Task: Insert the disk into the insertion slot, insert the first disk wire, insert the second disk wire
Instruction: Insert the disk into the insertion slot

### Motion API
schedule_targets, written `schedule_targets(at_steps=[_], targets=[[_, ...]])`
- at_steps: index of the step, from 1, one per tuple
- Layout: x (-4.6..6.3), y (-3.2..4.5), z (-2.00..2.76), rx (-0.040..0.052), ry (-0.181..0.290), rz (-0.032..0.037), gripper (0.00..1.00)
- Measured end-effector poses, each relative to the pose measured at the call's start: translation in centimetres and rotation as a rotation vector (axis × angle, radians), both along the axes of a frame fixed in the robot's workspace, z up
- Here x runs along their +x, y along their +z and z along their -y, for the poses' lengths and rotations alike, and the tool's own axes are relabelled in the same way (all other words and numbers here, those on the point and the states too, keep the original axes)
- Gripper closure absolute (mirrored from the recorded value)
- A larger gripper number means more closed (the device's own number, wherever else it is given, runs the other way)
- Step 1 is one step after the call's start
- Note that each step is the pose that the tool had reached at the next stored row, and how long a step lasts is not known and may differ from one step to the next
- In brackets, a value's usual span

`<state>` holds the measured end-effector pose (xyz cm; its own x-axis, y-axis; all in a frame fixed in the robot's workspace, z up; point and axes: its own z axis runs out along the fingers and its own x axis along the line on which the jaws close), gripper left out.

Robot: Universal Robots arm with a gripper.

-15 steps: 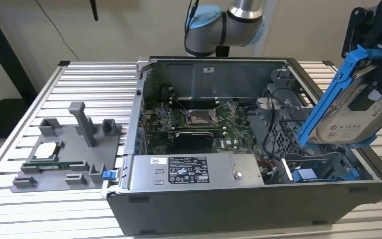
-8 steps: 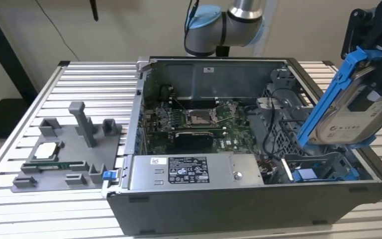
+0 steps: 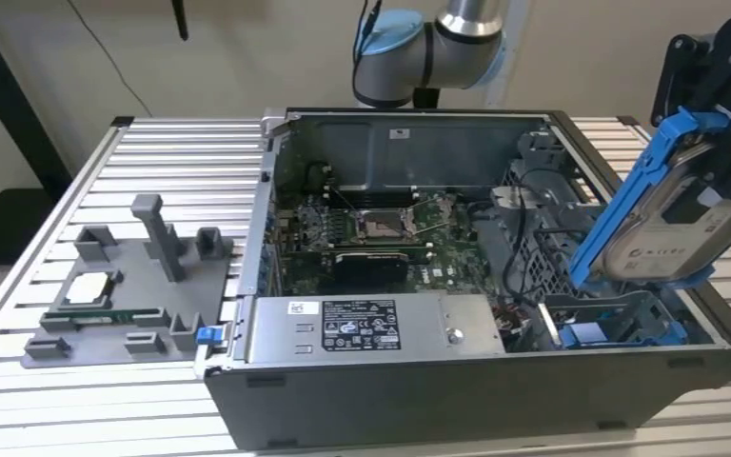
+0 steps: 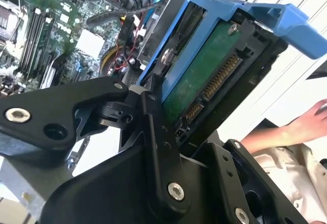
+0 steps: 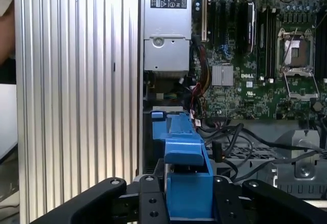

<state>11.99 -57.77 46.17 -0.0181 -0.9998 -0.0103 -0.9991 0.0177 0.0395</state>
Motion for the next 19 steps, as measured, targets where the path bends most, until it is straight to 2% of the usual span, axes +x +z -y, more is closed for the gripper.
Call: schedule_targets(at_steps=[12, 19], targets=[[0.2, -2.06, 0.0, 0.0234, 0.0, 0.0, 1.0], [0.4, -3.24, 0.01, 0.0266, 0.0, 0.0, 1.0]])
